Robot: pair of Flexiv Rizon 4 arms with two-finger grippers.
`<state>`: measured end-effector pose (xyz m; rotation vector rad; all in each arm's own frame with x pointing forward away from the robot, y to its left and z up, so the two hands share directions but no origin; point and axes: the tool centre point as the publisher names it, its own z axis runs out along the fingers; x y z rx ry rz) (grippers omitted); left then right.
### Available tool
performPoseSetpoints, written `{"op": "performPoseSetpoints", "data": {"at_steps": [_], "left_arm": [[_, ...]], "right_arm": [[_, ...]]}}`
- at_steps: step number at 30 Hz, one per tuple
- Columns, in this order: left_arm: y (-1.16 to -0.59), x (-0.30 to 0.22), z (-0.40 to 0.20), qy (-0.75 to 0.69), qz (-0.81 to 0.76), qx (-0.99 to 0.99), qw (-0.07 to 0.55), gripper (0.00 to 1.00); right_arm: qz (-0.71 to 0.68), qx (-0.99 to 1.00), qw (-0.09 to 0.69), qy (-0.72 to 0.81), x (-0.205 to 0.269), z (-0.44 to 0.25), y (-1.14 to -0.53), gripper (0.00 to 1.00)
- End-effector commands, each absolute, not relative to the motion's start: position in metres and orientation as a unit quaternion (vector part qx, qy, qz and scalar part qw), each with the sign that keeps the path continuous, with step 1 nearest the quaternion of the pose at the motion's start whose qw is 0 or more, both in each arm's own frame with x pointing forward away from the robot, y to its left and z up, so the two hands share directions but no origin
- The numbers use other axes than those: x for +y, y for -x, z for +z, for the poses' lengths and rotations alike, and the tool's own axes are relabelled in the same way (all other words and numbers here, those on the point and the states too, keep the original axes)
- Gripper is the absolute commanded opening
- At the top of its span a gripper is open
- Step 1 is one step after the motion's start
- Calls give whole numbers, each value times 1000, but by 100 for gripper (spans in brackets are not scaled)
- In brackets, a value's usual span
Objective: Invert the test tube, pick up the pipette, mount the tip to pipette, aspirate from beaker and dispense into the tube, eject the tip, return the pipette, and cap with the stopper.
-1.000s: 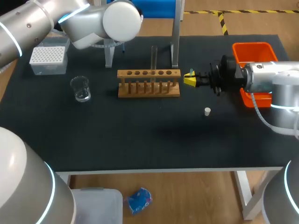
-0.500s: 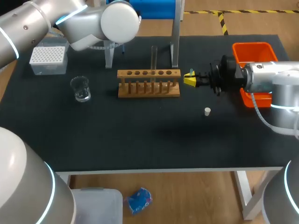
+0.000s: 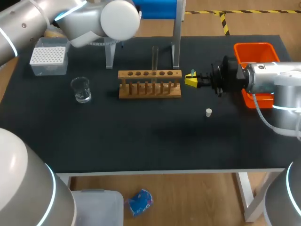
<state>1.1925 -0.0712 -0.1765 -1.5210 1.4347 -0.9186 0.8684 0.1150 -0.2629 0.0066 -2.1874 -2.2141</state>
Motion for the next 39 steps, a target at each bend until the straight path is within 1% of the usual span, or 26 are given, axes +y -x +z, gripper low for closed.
{"op": "performPoseSetpoints", "data": {"at_steps": [1, 10, 14, 21, 26, 28, 29, 39], "left_arm": [[-1195, -70, -159, 604, -364, 572, 420, 0], [-1198, -70, -138, 591, -368, 572, 434, 0], [-1195, -70, -134, 577, -371, 592, 423, 0], [-1186, -71, -128, 529, -380, 661, 373, 0], [-1180, -65, -123, 491, -369, 706, 352, 0], [-1177, -62, -121, 470, -378, 728, 327, 0], [-1174, -62, -121, 458, -369, 739, 328, 0], [-1142, -53, -117, 354, -383, 827, 211, 0]], "right_arm": [[-711, -703, 13, -1, 115, -263, -867, 0], [-711, -703, 13, -1, 115, -263, -867, 0], [-711, -703, 13, -1, 115, -263, -867, 0], [-711, -703, 13, -1, 115, -263, -867, 0], [-711, -703, 13, -1, 115, -263, -867, 0], [-711, -703, 13, -1, 115, -263, -867, 0], [-711, -703, 13, -1, 115, -263, -867, 0], [-711, -703, 13, -1, 115, -263, -867, 0]]}}
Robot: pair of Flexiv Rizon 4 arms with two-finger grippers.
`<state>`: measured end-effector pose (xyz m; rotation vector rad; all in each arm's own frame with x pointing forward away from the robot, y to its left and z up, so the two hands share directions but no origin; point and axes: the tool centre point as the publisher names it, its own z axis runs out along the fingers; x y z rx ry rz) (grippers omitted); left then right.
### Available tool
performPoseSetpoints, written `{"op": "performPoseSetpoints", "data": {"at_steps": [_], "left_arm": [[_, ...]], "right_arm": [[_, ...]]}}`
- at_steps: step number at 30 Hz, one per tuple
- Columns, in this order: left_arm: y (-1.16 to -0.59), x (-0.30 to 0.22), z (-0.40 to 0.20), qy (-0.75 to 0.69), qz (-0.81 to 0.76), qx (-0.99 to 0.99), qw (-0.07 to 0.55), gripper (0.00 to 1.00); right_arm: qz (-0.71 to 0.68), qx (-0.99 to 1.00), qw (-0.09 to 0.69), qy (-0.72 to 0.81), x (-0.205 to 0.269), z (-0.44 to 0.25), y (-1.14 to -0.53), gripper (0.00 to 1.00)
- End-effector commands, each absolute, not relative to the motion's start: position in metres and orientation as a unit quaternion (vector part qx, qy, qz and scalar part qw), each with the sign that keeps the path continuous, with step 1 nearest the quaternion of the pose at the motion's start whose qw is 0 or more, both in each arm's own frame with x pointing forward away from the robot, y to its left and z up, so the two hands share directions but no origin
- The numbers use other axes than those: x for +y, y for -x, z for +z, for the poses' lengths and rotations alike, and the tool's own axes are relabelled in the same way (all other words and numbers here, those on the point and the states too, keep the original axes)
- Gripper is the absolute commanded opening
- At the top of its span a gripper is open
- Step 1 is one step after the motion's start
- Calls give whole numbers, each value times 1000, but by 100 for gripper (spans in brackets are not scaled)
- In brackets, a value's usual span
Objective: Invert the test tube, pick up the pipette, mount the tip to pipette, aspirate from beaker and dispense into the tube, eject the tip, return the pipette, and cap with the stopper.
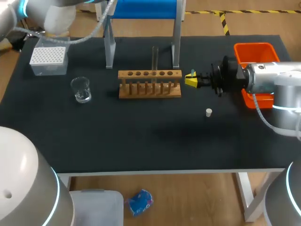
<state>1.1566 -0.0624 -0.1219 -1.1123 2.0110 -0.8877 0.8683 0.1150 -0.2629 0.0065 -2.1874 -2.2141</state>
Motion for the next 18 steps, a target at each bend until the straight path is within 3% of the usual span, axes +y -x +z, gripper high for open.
{"op": "performPoseSetpoints", "data": {"at_steps": [1, 7, 18], "left_arm": [[-1138, -52, -117, 340, -384, 835, 199, 0], [-1111, -46, -112, 279, -390, 868, 129, 0], [-1111, -46, -112, 279, -390, 868, 129, 0]], "right_arm": [[-711, -703, 13, -1, 115, -263, -867, 0], [-711, -703, 13, -1, 115, -263, -867, 0], [-711, -703, 13, -1, 115, -263, -867, 0]]}}
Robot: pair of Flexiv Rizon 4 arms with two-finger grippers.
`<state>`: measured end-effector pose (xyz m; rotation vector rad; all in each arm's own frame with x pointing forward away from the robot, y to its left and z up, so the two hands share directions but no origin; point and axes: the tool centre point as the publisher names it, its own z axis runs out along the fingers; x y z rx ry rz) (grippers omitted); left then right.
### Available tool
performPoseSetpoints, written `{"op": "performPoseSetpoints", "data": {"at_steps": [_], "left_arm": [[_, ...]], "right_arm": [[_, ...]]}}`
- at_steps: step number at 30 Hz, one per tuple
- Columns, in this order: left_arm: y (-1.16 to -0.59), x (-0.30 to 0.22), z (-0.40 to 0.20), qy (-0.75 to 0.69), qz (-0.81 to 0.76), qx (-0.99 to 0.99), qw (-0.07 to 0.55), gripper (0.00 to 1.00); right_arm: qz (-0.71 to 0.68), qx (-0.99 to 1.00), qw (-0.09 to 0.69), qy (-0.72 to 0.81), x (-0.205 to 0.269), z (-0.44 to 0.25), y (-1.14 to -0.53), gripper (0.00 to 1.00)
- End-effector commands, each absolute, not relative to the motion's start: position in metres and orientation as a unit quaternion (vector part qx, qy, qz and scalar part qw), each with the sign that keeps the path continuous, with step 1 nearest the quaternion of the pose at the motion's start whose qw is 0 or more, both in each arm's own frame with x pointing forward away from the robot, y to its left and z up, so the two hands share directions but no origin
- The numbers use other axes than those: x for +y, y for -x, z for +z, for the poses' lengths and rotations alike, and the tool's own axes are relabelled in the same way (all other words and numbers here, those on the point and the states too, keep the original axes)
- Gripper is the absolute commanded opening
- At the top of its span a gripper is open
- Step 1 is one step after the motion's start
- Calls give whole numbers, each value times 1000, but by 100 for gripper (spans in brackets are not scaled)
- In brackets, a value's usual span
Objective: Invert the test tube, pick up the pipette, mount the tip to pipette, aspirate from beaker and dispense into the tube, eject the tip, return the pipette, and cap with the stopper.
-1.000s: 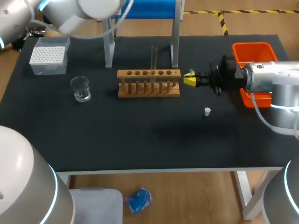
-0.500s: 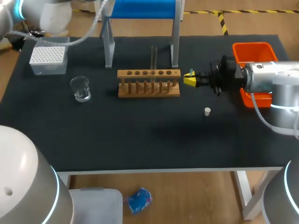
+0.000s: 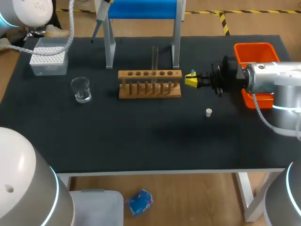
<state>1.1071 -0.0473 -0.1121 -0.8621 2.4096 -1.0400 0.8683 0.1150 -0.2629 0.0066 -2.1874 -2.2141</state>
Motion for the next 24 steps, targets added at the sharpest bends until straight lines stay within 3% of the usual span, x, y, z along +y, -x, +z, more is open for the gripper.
{"op": "performPoseSetpoints", "data": {"at_steps": [1, 6, 11, 24], "left_arm": [[-1111, -46, -112, 279, -390, 868, 129, 0], [-1075, -47, -138, 285, -438, 842, 130, 0], [-1046, -56, -156, 247, -523, 811, 87, 0], [-1000, -76, -130, 215, -534, 811, 106, 0]], "right_arm": [[-711, -703, 13, -1, 115, -263, -867, 0], [-711, -703, 13, -1, 115, -263, -867, 0], [-711, -703, 13, -1, 115, -263, -867, 0], [-711, -703, 13, -1, 115, -263, -867, 0]]}}
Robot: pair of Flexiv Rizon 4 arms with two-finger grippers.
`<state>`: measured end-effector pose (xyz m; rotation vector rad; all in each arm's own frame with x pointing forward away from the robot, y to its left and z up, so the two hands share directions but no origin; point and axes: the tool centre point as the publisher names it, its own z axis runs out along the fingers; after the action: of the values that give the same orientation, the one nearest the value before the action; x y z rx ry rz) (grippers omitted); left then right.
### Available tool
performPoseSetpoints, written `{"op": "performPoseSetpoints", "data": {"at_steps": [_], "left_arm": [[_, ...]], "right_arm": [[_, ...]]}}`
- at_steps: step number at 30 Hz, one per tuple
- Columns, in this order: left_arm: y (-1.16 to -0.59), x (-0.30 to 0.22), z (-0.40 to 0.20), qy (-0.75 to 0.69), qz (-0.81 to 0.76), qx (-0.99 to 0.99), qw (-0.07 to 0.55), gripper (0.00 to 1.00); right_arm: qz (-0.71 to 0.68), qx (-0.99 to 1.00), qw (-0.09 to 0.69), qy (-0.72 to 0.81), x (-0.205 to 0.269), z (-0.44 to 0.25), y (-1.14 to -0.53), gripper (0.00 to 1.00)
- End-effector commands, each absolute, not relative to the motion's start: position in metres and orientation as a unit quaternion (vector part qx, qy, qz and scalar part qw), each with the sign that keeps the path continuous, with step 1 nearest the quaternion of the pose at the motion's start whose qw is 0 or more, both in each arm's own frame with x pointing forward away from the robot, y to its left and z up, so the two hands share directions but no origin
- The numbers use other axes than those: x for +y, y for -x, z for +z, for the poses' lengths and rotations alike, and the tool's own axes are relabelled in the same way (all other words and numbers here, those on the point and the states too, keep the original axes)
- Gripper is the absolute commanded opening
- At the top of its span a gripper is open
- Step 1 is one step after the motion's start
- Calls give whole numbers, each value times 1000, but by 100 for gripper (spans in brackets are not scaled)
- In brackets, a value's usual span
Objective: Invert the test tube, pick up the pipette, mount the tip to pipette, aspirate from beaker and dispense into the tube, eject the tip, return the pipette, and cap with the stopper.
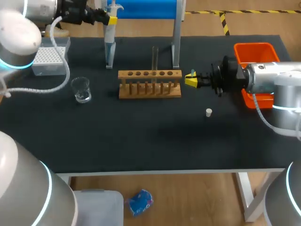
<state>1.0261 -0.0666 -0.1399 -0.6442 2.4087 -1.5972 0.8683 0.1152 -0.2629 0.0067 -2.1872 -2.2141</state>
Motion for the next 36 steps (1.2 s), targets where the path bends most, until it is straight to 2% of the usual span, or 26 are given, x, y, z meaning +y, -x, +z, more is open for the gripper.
{"op": "performPoseSetpoints", "data": {"at_steps": [1, 17, 24, 29, 34, 36], "left_arm": [[-1000, -76, -130, 215, -534, 811, 106, 0], [-1000, -76, -130, 215, -534, 811, 106, 0], [-964, -108, -138, 168, -640, 748, 55, 0], [-942, -118, -147, 163, -657, 735, 38, 0], [-920, -136, -136, 122, -654, 746, 43, 0], [-912, -143, -130, 101, -610, 783, 77, 0]], "right_arm": [[-711, -703, 13, -1, 115, -263, -867, 0], [-711, -703, 13, -1, 115, -263, -867, 0], [-711, -703, 13, -1, 115, -263, -867, 0], [-711, -703, 13, -1, 115, -263, -867, 0], [-711, -703, 13, -1, 115, -263, -867, 0], [-711, -703, 13, -1, 115, -263, -867, 0]]}}
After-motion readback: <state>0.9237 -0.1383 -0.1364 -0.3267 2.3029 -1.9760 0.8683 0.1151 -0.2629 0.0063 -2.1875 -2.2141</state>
